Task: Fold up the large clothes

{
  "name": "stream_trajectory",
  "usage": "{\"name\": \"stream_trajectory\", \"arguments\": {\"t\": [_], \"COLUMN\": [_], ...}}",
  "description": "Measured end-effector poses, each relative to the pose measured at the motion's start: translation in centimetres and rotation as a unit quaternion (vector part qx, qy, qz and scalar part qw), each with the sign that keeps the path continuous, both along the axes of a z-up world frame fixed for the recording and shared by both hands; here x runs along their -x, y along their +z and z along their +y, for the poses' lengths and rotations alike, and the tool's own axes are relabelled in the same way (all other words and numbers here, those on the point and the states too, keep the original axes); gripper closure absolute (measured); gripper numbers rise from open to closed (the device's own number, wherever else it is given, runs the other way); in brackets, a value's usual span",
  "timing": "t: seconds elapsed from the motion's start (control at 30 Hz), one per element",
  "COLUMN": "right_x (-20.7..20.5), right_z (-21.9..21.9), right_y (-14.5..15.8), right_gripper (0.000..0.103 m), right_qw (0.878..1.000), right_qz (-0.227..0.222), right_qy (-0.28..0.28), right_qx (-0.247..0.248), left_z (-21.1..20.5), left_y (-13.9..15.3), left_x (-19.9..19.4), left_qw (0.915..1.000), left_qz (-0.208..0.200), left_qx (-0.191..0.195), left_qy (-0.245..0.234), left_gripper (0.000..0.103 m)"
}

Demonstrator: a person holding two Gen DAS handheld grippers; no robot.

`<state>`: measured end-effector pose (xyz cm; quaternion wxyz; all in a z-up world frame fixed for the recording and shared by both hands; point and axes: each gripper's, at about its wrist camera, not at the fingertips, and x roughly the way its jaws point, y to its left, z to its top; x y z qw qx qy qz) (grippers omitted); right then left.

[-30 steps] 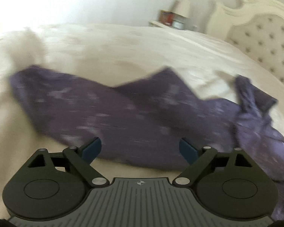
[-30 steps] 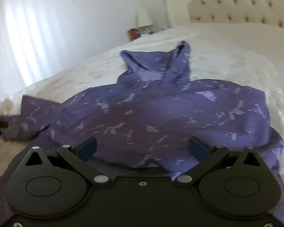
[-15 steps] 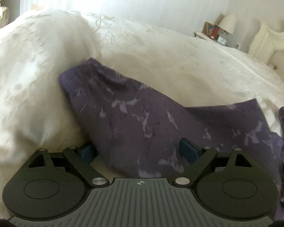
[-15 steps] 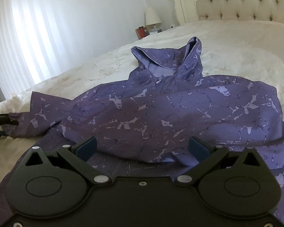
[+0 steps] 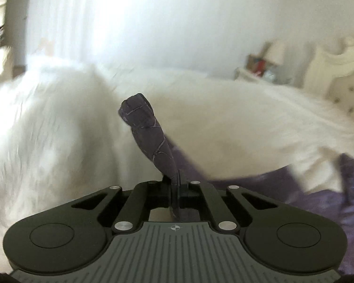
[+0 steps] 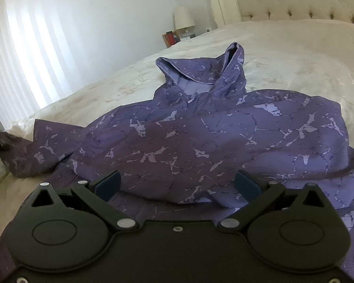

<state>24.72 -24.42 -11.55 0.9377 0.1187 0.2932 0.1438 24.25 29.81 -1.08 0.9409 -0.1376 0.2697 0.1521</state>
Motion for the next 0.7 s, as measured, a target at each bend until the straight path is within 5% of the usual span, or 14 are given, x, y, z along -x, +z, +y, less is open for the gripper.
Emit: {"name": "stream_trajectory", "arguments": {"t": [0.2,0.43,0.7], "right_x": [0.0,-0.1,-0.1], "right_z": [-0.5,-2.4,-6.2], "right_y": [0.4,1.2,2.5], "right_gripper": [0.001,0.001,0.001], "right_qw": [1.0,0.999,0.994], "right_qz": [-0.003,0.007,0.007], "right_qy": [-0.017,-0.05,-0.111], "right_qx": [0.012,0.012,-0.015], "left_z": [-6.5,-17.0,-29.7], "left_y": [7.9,14.9,15.4], "left_x": [0.6,-0.2,-3.5], "left_qw": [0.9922,0.9634,0.9219], "left_qz": [-0.07,-0.153,-0.178], "left_qx": [-0.024,-0.02,-0.01], "left_qy": [-0.1,-0.219,-0.344], "left_gripper": [0.099,0.099,0.099]}}
